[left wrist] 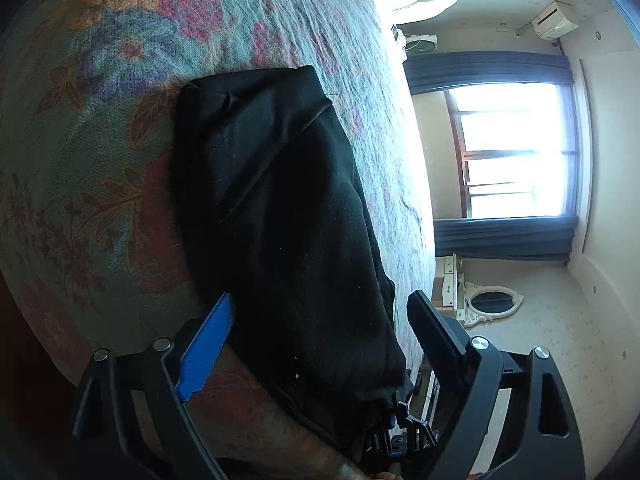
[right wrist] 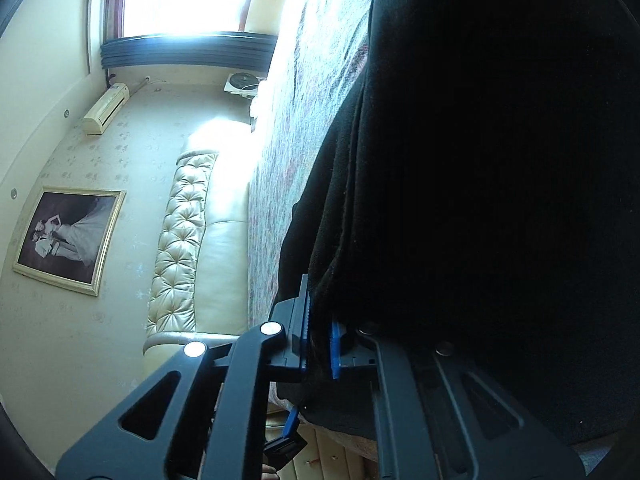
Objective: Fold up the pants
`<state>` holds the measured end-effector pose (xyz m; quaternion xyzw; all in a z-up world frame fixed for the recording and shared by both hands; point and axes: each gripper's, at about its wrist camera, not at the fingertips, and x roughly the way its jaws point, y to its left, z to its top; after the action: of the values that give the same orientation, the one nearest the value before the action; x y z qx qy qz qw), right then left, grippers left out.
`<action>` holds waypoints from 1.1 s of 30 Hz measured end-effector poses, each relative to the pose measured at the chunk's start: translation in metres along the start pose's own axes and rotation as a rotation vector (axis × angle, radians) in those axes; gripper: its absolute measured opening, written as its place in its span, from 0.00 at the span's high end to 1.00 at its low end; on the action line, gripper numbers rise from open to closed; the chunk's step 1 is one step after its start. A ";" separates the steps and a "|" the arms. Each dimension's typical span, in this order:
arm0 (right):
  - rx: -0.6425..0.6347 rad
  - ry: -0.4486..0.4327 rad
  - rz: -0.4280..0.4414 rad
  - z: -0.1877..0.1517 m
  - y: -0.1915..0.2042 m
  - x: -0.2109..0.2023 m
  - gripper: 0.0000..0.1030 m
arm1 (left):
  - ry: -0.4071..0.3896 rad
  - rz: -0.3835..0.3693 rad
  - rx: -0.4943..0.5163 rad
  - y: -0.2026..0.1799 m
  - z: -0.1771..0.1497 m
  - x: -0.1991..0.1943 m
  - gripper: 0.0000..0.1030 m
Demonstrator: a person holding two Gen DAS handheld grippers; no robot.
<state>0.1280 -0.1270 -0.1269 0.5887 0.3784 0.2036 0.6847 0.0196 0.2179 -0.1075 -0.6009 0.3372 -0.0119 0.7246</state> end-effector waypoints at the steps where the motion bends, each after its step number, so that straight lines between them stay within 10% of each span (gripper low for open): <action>1: 0.013 -0.001 0.025 0.001 0.003 -0.001 0.93 | -0.001 0.001 -0.010 0.001 -0.002 0.000 0.16; 13: 0.019 0.005 0.161 0.005 0.023 -0.004 0.93 | 0.059 -0.035 -0.148 0.001 -0.024 0.028 0.16; 21: 0.049 0.025 0.171 0.009 0.007 -0.007 0.93 | -0.055 -0.058 -0.124 0.004 0.002 0.011 0.19; 26: 0.060 0.035 0.164 0.012 -0.006 -0.009 0.93 | -0.040 0.048 0.022 0.003 0.007 0.006 0.79; 33: 0.030 0.045 0.132 0.006 -0.004 -0.009 0.93 | -0.030 0.016 0.020 0.022 0.014 0.006 0.93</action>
<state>0.1268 -0.1383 -0.1282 0.6179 0.3570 0.2560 0.6521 0.0231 0.2339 -0.1294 -0.5909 0.3311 -0.0005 0.7357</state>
